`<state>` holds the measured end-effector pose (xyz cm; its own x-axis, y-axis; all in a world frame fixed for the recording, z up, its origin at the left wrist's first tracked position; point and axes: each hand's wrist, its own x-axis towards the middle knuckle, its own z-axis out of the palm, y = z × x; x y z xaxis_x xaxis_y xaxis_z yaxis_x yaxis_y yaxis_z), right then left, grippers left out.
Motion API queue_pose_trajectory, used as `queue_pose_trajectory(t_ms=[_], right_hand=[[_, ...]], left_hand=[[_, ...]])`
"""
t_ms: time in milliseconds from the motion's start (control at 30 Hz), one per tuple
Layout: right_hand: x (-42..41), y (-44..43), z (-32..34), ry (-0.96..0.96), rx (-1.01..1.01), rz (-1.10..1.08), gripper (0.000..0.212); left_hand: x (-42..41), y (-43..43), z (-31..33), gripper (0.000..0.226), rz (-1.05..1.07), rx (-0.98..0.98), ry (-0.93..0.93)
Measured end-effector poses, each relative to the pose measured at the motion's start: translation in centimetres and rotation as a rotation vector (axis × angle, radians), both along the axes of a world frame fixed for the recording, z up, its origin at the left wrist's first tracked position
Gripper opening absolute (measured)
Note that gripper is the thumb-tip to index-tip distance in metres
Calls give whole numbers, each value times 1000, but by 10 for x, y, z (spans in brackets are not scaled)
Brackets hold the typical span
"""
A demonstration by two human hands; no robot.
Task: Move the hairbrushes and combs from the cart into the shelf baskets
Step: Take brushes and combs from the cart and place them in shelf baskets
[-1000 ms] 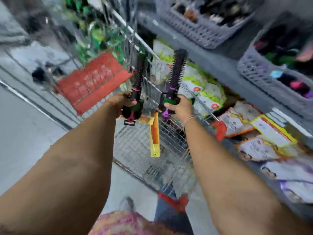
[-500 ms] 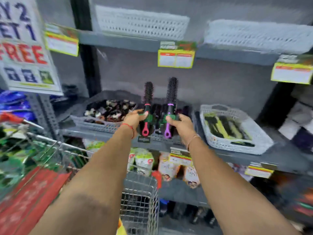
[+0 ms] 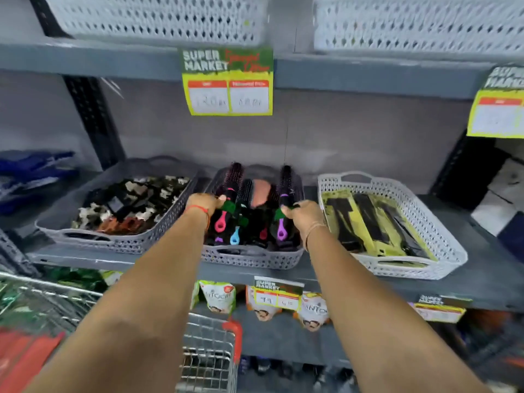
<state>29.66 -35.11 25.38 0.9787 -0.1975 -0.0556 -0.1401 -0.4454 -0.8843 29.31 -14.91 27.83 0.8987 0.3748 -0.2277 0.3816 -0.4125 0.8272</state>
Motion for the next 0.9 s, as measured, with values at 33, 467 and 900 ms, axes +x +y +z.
queue_pose_trajectory(t_ms=[33,467,900], right_hand=[[5,1,-1,8,-38,3,37],[6,29,-21,133,-434,147,38],[-43,92,27,-339,-510,247,57]], left_hand=[[3,4,-3,51,-25,141,74],[7,18,-27,38,-163,311,160],[-56,61,3,37,90,628,-530]])
